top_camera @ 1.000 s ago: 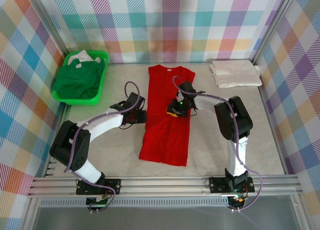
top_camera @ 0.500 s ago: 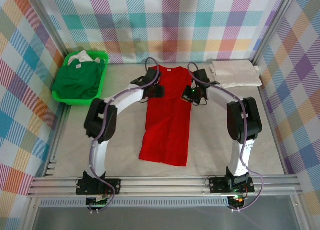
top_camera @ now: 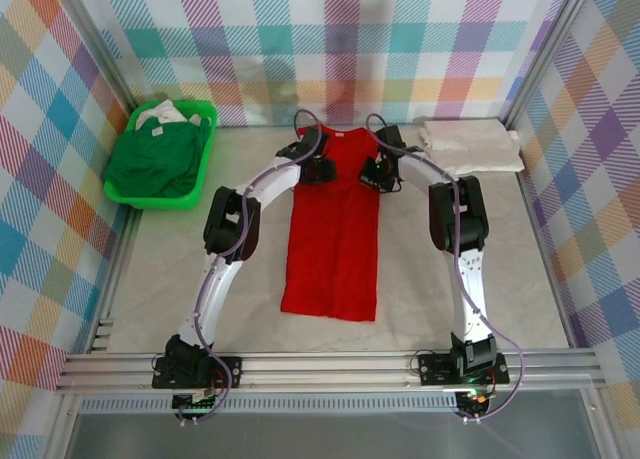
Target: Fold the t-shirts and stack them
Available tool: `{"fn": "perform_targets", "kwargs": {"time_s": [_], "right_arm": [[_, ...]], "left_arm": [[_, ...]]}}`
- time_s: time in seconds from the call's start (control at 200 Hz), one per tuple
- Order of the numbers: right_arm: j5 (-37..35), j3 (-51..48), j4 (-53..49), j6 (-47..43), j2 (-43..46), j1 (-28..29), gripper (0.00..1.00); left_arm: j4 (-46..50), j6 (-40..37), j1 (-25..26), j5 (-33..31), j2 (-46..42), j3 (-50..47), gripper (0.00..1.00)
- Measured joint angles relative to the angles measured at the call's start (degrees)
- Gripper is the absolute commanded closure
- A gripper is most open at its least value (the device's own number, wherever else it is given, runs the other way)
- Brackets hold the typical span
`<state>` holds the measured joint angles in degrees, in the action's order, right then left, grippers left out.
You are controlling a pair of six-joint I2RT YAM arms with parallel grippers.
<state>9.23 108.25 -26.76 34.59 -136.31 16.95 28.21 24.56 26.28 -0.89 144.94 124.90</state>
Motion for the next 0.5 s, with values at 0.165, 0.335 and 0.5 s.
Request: {"fn": "perform_targets", "kwargs": {"time_s": [0.165,0.335,0.5], "right_arm": [[0.5,10.7,-2.6,-1.7,-6.2,0.0,0.96],[1.6,14.1,-6.5,-2.4,-6.5,0.0,0.84],[5.7,1.9,-6.1,-1.6,4.3,0.3,0.7]], "left_arm": [[0.2,2.4,-1.2,0.0,3.6,6.1,0.45],[2.4,2.6,-1.7,-0.2,5.6,12.1,0.42],[3.8,-0.3,-1.3,-0.5,-1.6,6.8,0.38]]}}
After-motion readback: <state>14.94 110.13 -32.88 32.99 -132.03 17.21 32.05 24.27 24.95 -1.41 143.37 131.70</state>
